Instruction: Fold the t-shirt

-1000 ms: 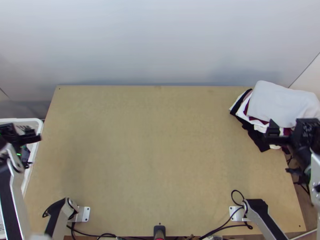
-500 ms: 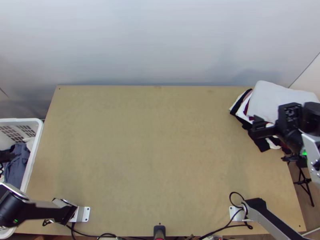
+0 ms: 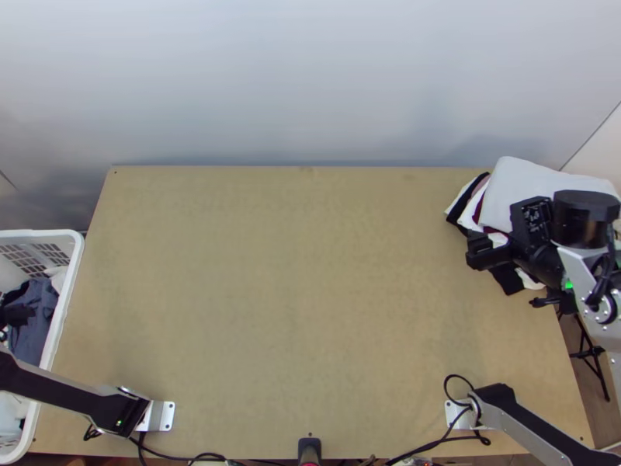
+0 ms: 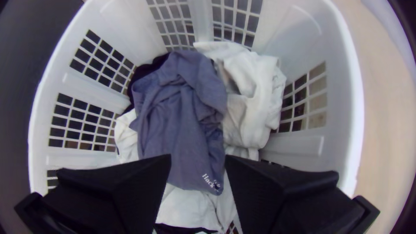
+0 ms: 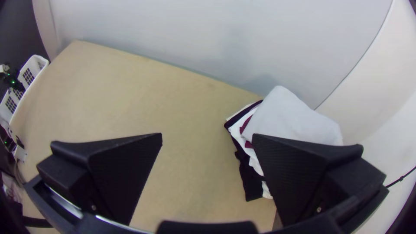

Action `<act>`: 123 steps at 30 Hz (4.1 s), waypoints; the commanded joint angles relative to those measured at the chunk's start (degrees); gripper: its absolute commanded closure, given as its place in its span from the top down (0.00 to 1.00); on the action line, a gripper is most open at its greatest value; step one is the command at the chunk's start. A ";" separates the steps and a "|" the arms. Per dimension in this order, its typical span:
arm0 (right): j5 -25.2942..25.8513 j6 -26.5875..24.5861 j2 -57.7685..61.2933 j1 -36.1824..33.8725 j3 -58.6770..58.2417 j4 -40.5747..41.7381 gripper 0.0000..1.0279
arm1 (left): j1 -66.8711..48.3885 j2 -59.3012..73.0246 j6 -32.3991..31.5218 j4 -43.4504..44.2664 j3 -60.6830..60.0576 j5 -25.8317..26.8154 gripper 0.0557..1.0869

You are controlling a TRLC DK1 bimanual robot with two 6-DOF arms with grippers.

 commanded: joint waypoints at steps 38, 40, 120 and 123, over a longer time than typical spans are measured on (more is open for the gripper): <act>-0.04 0.05 11.58 -0.88 6.34 0.57 0.94 | -1.15 23.35 -9.51 8.56 12.31 -5.37 0.04; -0.04 0.05 11.58 -0.88 6.78 0.13 0.94 | -0.18 18.95 -11.62 1.27 14.60 0.17 0.04; -14.46 0.05 7.71 22.68 -21.26 0.30 0.95 | -78.05 -51.09 -27.71 -24.57 -21.35 -7.92 0.96; -22.10 1.19 11.58 24.35 -20.12 0.30 0.88 | -77.52 -51.62 -29.20 -26.42 -20.65 -7.92 0.96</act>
